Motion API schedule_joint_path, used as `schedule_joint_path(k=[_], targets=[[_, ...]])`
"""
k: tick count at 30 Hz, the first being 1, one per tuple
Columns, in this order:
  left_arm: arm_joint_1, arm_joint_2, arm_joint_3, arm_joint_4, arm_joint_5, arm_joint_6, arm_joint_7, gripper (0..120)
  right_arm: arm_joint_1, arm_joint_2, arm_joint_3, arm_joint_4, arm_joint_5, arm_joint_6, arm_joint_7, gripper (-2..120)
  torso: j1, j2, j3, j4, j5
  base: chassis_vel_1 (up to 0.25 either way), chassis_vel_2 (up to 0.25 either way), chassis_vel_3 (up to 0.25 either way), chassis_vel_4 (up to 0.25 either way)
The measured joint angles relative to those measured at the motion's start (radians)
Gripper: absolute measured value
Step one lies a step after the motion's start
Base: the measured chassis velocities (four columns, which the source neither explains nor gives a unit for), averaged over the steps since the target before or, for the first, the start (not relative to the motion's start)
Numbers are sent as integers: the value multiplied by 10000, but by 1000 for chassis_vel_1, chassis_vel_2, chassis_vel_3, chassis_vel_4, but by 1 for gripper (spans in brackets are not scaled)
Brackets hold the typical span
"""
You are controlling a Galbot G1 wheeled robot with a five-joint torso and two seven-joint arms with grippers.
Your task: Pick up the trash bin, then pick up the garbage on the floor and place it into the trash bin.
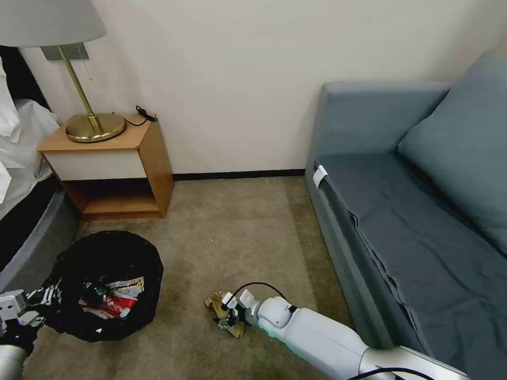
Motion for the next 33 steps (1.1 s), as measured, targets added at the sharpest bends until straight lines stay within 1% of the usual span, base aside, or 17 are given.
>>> schedule_joint_path(k=[2,3,4,5,6,7,8,9,10,13,14,16,27,30,33], targets=[[20,-22,-13,3,-11,-21,8,6,-32,0,7,-23,-34,46,78,51,0,0,0,0,1,0,0,0,0],[20,-22,-13,3,-11,-21,8,6,-32,0,7,-23,-34,46,78,51,0,0,0,0,1,0,0,0,0],[29,-37,-17,4,-16,-23,9,6,-47,0,16,-52,-74,98,117,44,0,0,0,0,0,0,0,0,0],[30,-41,-19,4,-19,-23,10,6,-57,0,18,-68,-88,132,146,41,0,0,0,0,0,0,0,0,0],[30,-41,-19,4,-19,-23,10,6,-57,0,18,-68,-88,132,146,41,0,0,0,0,0,0,0,0,0],[34,-49,-22,4,-28,-23,9,6,-71,2,20,-77,-103,195,186,33,0,0,0,0,0,0,0,0,0],[34,-53,-22,4,-33,-23,9,6,-76,2,23,-78,-106,234,217,28,0,0,0,0,0,0,0,0,0],[34,-55,-22,4,-35,-23,9,6,-78,3,24,-78,-106,250,228,24,0,0,0,0,0,0,0,0,0],[34,-55,-22,4,-35,-23,9,6,-78,3,24,-78,-106,250,228,24,0,0,0,0,0,0,0,0,0],[34,-70,-19,4,-45,-23,2,6,-92,10,51,-75,-102,324,331,9,0,1,0,0,0,0,0,0,0],[34,-70,-19,4,-45,-23,2,6,-92,10,51,-75,-102,324,331,9,0,1,0,0,0,0,0,0,0],[30,-74,-1,4,-46,-24,-4,6,-96,14,85,-56,-75,366,424,1,0,0,0,0,0,0,0,0,0],[-22,-30,166,-20,-65,32,-52,6,-144,-140,478,185,-5,685,754,0,0,0,0,0,0,0,0,0,0],[-35,19,218,-27,-115,93,-79,6,-145,-235,793,403,-24,791,996,0,0,0,0,0,1,0,0,0,0],[-45,69,313,-27,-204,169,-140,6,-106,-370,1305,694,-317,1127,1432,0,0,0,0,0,1,0,0,0,0]])
